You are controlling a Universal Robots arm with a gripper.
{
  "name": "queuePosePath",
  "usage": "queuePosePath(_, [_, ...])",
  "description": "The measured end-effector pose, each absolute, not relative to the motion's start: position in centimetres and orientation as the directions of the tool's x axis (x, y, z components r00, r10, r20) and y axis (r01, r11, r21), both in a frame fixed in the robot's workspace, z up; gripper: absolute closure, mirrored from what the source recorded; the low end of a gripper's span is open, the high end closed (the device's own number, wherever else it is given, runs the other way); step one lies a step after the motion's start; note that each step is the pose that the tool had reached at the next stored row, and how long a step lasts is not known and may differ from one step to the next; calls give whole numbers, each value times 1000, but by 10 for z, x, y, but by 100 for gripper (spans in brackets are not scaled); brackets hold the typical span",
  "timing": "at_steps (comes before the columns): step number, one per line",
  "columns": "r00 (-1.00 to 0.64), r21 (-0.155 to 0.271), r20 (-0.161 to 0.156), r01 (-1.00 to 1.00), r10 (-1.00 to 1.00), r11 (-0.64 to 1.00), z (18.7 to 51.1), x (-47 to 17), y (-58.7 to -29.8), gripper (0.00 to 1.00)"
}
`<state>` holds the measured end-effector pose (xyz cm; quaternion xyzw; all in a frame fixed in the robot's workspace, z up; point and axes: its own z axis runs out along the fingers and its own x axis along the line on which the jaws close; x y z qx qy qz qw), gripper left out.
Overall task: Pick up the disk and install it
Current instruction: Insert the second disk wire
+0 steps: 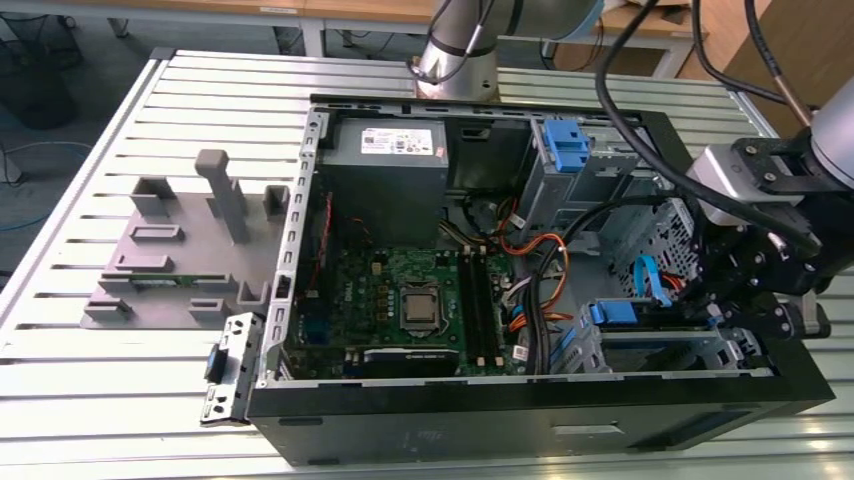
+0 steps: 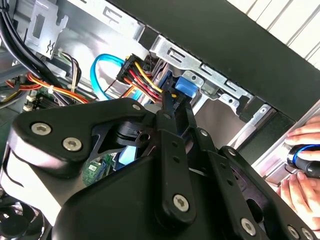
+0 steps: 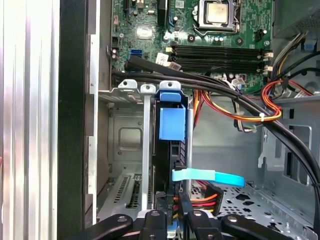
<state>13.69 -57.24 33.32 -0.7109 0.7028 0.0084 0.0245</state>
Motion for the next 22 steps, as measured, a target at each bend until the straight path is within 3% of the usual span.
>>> queuePosePath(22, [12,-22,-46,-1000,-999,-11,339,139,-572,83])
